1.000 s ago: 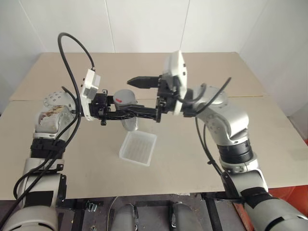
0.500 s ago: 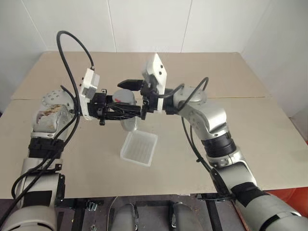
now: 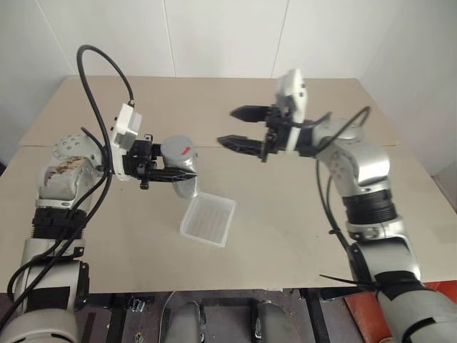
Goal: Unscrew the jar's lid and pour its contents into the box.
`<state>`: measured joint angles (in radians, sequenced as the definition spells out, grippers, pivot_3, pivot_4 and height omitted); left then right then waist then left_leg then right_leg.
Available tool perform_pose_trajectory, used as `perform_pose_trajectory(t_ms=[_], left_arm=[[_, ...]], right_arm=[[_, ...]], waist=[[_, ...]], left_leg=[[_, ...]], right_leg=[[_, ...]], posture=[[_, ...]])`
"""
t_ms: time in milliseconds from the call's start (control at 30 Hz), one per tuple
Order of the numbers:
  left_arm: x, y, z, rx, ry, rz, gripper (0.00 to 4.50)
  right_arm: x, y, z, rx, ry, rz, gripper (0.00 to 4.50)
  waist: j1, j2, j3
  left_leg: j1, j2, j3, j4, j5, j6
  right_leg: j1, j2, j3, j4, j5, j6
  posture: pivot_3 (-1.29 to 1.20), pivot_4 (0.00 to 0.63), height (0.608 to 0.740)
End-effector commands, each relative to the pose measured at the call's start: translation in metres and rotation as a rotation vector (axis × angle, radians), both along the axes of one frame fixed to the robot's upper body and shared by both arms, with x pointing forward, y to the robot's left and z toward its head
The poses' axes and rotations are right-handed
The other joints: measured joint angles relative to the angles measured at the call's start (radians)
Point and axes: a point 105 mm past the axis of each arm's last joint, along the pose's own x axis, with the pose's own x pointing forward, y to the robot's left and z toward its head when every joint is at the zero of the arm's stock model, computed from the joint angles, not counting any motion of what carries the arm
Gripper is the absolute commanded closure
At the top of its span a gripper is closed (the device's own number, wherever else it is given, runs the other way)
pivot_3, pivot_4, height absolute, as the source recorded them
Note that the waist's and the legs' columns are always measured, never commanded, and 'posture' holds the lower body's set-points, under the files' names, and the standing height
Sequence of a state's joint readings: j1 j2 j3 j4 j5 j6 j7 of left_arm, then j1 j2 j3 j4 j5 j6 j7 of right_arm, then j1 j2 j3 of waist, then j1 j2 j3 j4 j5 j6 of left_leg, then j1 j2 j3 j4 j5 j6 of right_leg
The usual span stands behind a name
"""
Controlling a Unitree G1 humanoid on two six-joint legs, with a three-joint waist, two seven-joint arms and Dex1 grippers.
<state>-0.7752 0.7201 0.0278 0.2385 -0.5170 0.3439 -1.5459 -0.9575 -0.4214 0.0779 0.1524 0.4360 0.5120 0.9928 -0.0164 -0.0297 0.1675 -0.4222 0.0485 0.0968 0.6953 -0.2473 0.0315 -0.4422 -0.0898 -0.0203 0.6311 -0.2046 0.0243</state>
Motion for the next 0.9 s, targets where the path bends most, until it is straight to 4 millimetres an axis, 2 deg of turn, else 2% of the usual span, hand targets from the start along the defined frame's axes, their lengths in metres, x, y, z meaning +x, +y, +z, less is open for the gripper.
perform_pose_trajectory(t_ms=[33, 233, 333, 533, 900], left_arm=[[-0.005, -0.001, 0.014, -0.010, -0.060, -0.024, 2.46], [-0.002, -0.005, 0.011, -0.008, -0.053, -0.028, 2.46], [-0.001, -0.009, 0.010, -0.009, -0.051, -0.035, 2.46], [0.003, -0.015, 0.010, -0.017, -0.054, -0.044, 2.46], [0.004, -0.014, 0.009, -0.011, -0.054, -0.045, 2.46]], right_arm=[[-0.012, 0.003, 0.015, 0.014, -0.077, 0.052, 0.03], [-0.040, 0.028, 0.023, 0.038, -0.120, 0.195, 0.03], [-0.053, 0.047, 0.027, 0.053, -0.139, 0.252, 0.03], [-0.054, 0.078, 0.034, 0.071, -0.146, 0.229, 0.03], [-0.057, 0.097, 0.024, 0.016, -0.148, 0.219, 0.03]], waist=[[-0.007, 0.000, 0.000], [-0.004, 0.000, 0.000], [0.002, 0.000, 0.000], [0.004, 0.000, 0.000], [0.003, 0.000, 0.000]], left_leg=[[0.000, 0.000, 0.000, 0.000, 0.000, 0.000], [0.000, 0.000, 0.000, 0.000, 0.000, 0.000], [0.000, 0.000, 0.000, 0.000, 0.000, 0.000], [0.000, 0.000, 0.000, 0.001, 0.000, 0.000], [0.000, 0.000, 0.000, 0.000, 0.000, 0.000]], right_leg=[[0.000, 0.000, 0.001, 0.000, 0.000, 0.000], [0.000, 0.000, 0.001, 0.001, 0.000, 0.000], [0.000, 0.000, 0.000, 0.001, 0.000, 0.000], [0.000, 0.000, 0.000, 0.001, 0.000, 0.000], [0.000, 0.000, -0.001, 0.001, 0.000, 0.000]], posture=[[0.00, 0.150, 0.740], [0.00, 0.150, 0.740], [0.00, 0.150, 0.740], [0.00, 0.150, 0.740], [0.00, 0.150, 0.740]])
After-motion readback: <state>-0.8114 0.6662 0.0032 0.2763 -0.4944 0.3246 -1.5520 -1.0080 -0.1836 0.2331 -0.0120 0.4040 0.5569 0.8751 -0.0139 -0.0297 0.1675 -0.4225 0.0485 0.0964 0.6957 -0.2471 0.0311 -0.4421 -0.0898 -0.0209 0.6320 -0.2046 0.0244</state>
